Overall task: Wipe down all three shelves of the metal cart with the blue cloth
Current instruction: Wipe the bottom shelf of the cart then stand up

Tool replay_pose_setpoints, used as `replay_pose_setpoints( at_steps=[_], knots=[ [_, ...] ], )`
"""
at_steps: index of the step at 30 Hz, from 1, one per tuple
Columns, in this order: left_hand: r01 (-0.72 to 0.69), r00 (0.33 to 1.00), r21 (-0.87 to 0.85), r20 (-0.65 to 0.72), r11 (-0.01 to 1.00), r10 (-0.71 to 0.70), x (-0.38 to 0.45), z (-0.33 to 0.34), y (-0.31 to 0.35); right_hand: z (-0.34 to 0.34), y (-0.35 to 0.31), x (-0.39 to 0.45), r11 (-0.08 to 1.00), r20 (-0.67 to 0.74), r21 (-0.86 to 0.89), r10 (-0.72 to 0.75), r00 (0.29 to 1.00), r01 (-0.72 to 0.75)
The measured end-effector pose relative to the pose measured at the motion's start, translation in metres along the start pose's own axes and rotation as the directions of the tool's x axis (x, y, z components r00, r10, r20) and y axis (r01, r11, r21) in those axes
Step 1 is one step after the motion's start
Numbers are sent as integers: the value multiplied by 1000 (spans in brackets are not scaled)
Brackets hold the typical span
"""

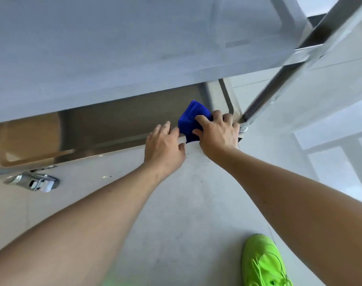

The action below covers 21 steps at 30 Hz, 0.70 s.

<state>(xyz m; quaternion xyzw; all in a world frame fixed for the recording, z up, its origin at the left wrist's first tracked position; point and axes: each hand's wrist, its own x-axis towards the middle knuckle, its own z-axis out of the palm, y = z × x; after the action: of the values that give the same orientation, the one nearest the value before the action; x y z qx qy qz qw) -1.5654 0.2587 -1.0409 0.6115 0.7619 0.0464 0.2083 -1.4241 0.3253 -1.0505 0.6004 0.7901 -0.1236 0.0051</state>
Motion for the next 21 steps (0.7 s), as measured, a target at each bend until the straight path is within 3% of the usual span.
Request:
replay_pose_setpoints(
  at_steps=[4, 7, 12, 21],
  knots=[
    [85, 962, -42, 263, 995, -71, -39, -26, 2, -26, -12, -26, 998, 263, 38, 33, 964, -44],
    [110, 925, -11, 367, 994, -98, -56, -45, 0, -44, -18, -29, 998, 315, 27, 39, 948, -50],
    [157, 927, -38, 351, 987, -134, -73, -72, -12, -66, -26, -22, 970, 274, 86, 196, 942, -227],
    [242, 919, -41, 330, 969, -216, -102, -171, -9, -154, -51, -73, 976, 344, 43, 188, 920, -215]
  ],
)
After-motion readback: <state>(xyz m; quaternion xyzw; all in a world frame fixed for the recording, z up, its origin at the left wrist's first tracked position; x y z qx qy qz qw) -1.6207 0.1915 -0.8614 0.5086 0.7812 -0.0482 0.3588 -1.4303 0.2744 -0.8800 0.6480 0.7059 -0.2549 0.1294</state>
